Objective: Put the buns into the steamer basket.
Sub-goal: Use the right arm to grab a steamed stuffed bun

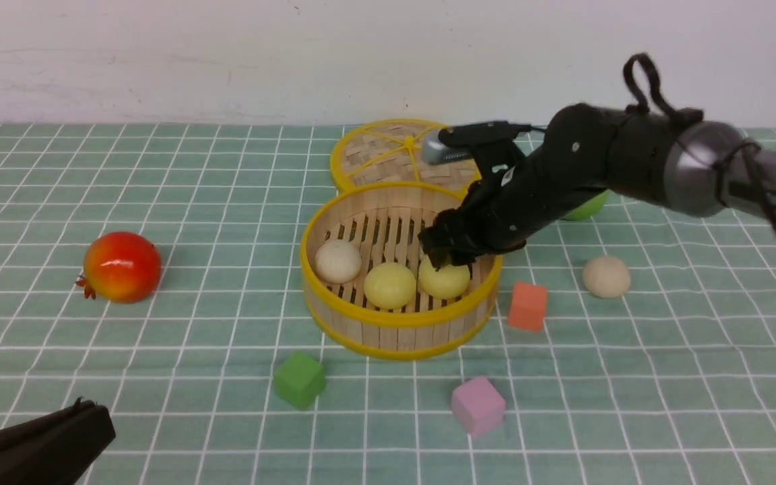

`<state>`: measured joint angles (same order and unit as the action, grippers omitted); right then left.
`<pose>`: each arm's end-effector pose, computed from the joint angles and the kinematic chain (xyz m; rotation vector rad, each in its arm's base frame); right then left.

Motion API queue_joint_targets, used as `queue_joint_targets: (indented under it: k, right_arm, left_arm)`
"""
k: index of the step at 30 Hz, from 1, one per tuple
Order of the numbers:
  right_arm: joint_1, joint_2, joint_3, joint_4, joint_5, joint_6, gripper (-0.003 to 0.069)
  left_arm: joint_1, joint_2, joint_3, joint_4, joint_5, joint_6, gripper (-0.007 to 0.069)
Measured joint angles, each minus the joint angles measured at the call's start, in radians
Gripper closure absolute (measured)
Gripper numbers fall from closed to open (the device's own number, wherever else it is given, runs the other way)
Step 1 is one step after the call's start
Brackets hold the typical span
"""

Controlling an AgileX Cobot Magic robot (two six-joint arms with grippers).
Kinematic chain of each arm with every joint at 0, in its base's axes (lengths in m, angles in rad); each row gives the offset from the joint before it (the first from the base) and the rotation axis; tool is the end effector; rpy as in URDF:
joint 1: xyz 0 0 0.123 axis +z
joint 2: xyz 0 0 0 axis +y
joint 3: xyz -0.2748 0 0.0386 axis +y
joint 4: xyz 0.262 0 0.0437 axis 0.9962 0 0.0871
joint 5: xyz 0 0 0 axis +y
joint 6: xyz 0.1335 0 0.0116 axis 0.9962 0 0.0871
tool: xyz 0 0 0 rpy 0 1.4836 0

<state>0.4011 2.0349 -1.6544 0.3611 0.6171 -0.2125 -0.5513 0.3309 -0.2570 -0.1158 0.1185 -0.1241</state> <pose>0.4502 0.2207 0.1936 -0.4798 2.4343 0.4641 0.1272 -0.0804 0.2590 0.2765 1.6891 -0.6043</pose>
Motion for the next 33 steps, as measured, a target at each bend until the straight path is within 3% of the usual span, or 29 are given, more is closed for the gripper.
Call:
queue_joint_targets:
  k: [2, 5, 11, 19, 33]
  right_arm:
    - [0.0, -0.058, 0.0, -0.035, 0.029, 0.0, 0.0172]
    - [-0.02, -0.149, -0.004, -0.138, 0.086, 0.019, 0.0159]
    - [-0.154, -0.153, -0.008, -0.347, 0.239, 0.222, 0.0242]
    - [-0.266, 0.009, -0.007, -0.3, 0.194, 0.256, 0.039]
    - [-0.277, 0.086, -0.007, -0.277, 0.081, 0.256, 0.0404]
  left_arm:
    - [0.0, 0.0, 0.0, 0.0, 0.0, 0.0, 0.0594]
    - [0.0, 0.0, 0.0, 0.0, 0.0, 0.0, 0.0589]
    - [0.0, 0.0, 0.0, 0.0, 0.001, 0.0, 0.0587]
    - [0.0, 0.0, 0.0, 0.0, 0.001, 0.0, 0.0587]
    - [0.0, 0.0, 0.0, 0.0, 0.001, 0.0, 0.0586]
